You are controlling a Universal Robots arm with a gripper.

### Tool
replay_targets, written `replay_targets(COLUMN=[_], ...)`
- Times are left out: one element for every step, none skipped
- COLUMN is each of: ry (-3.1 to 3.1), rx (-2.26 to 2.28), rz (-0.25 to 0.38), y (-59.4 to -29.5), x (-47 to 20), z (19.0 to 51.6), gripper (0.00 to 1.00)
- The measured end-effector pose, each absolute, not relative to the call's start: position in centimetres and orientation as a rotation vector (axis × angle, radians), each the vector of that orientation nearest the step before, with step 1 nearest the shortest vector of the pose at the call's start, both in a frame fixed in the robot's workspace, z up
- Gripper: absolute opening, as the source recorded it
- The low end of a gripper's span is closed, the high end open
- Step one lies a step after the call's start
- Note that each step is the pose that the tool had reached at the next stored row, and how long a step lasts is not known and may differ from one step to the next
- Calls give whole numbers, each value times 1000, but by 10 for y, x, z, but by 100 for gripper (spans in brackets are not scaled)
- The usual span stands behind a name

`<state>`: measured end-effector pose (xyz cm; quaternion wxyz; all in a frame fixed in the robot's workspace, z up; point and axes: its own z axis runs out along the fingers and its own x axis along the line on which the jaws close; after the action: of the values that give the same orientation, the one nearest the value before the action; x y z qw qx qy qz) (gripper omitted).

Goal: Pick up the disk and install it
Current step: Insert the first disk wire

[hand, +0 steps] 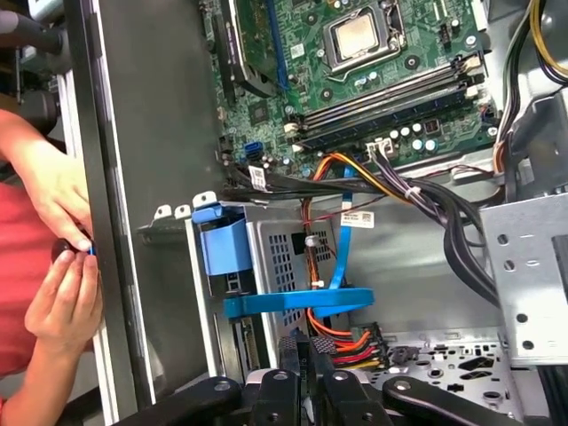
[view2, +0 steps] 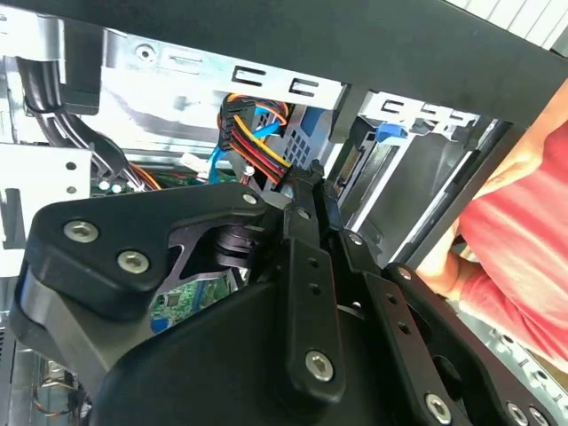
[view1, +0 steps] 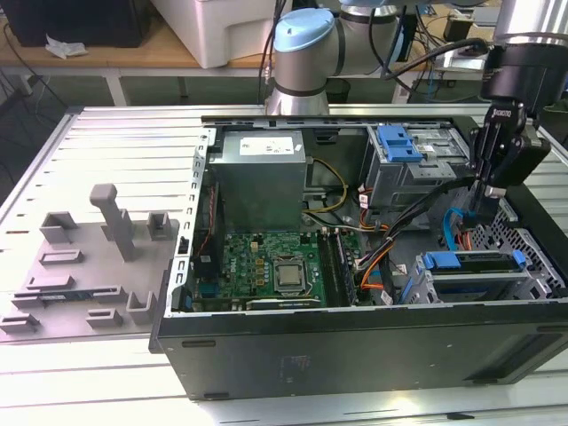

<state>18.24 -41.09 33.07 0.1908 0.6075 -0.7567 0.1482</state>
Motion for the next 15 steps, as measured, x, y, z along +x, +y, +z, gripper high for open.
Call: replay_targets(ry=[-2127,-2129,-2130,-2131,-2134,-2136,-2139,-2143,-2146,-2149,-2151,-2155,-2160,-2167,-2172], rx=[1709,1714,1716,1719,1724,1727,1731,1737,1744,1750,1755,1761,1768,1777,1784], rz=[414,411,408,406,401,398,394,388,382,377,372,366,359,349,341], y=[-412,-414,-416,-417,-420,-421,-422,-423,-424,-424,-424,-424,-424,-424,-424], x=[182,182,182,181,181,181,180,180,180,180,179,179,179,179,179], z=[331,331,331,331,331,332,332,332,333,333,334,334,334,334,334], gripper=[16,16,16,16,16,16,16,16,16,16,16,16,16,16,16])
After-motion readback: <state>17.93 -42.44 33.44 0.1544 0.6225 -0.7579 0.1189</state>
